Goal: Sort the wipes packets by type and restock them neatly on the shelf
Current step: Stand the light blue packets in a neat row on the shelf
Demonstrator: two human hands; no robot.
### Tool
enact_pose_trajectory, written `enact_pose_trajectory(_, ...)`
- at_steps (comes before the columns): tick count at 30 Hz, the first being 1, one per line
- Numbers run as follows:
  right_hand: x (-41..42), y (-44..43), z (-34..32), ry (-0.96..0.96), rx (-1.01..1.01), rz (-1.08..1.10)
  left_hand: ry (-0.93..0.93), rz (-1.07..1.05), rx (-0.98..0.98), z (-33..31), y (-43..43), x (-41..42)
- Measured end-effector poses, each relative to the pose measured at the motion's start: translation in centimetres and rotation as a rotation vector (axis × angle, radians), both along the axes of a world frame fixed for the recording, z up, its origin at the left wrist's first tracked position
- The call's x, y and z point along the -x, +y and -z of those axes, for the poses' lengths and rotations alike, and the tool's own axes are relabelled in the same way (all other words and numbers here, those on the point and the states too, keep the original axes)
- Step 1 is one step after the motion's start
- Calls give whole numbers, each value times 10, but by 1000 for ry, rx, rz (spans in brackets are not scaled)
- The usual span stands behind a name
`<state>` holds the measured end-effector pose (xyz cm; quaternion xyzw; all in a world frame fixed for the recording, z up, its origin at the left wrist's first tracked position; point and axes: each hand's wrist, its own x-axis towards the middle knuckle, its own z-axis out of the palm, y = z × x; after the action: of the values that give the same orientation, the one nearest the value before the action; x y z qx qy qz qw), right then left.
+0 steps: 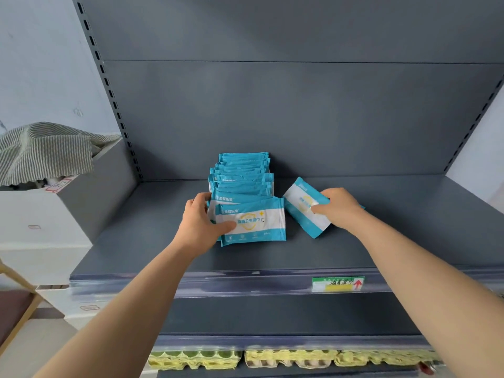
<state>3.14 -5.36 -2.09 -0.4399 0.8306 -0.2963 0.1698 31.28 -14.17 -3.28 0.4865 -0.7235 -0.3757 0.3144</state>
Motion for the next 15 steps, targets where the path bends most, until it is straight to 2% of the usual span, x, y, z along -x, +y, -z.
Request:
enact_pose_trajectory(2, 2, 10, -13, -156, 160, -18, 19, 8, -6, 2, -1, 0)
enact_pose_trajectory(4, 2, 22, -28, -396, 307, -123, 30, 25, -17, 4, -2, -1)
enact_pose_trajectory(6, -6, 31, -39, -551, 313, -282, 39, 37, -22, 5, -2, -3)
enact_pose_trajectory(7, -13, 31, -40, -522, 261, -345, 41, 42, -19, 5, -1, -4)
enact_pose_trajectory(10, -38, 24, -35, -254, 123, -407, 49, 89, 6, 6, 4, -6)
enact_pose_trajectory(13, -62, 13, -24, -115, 116, -403, 101, 149, -39, 6, 12, -4)
enact_pose_trajectory(15, -73, 10, -17, -61, 147, -396, 56, 150, -38, 6, 16, -1)
